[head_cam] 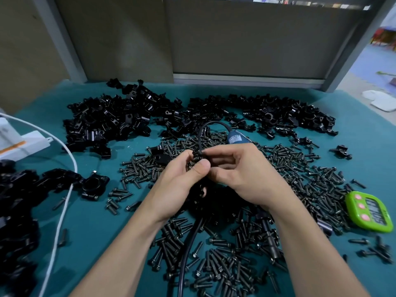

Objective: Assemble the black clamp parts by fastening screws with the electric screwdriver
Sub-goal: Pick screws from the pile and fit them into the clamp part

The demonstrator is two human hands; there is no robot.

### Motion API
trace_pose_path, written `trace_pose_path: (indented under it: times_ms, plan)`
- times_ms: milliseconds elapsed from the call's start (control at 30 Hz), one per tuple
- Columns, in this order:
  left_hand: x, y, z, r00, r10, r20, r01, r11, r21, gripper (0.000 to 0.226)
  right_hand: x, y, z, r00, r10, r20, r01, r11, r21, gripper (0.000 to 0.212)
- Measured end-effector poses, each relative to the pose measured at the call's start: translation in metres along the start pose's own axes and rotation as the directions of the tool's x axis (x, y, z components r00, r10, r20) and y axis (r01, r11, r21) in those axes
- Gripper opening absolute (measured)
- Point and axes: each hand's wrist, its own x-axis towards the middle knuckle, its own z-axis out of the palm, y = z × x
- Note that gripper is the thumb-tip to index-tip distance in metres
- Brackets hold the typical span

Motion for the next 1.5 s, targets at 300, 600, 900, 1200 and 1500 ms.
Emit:
trace_pose_path:
  times_ms: [300, 600, 900, 1200, 1500]
  plan:
    - [0.002, 0.005, 0.0, 1.0, 0.003, 0.017, -0.002, 0.998, -0.063, 0.072, -0.006, -0.006, -0.005, 0.988, 0.082, 0.129, -0.112, 0.962, 0.248, 0.027]
    - [0.005, 0.006, 0.003, 0.99, -0.022, -0.137, -0.002, 0.986, -0.169, 0.04, -0.007, -0.008, -0.002, 0.986, 0.108, 0.125, -0.125, 0.983, 0.133, 0.027]
    - [0.001, 0.012, 0.006, 0.982, -0.028, -0.185, 0.007, 0.993, -0.115, 0.045, -0.008, -0.015, 0.005, 0.979, 0.186, 0.081, -0.174, 0.975, -0.14, 0.034]
    - [0.0, 0.008, 0.009, 0.963, 0.054, -0.262, -0.032, 0.996, 0.086, 0.04, -0.007, -0.017, 0.007, 0.983, 0.182, -0.022, -0.181, 0.95, -0.254, 0.039]
    - [-0.002, 0.007, 0.009, 0.997, 0.057, -0.054, -0.042, 0.969, 0.242, 0.034, -0.003, -0.021, 0.007, 0.958, 0.241, -0.153, -0.282, 0.883, -0.375, 0.026]
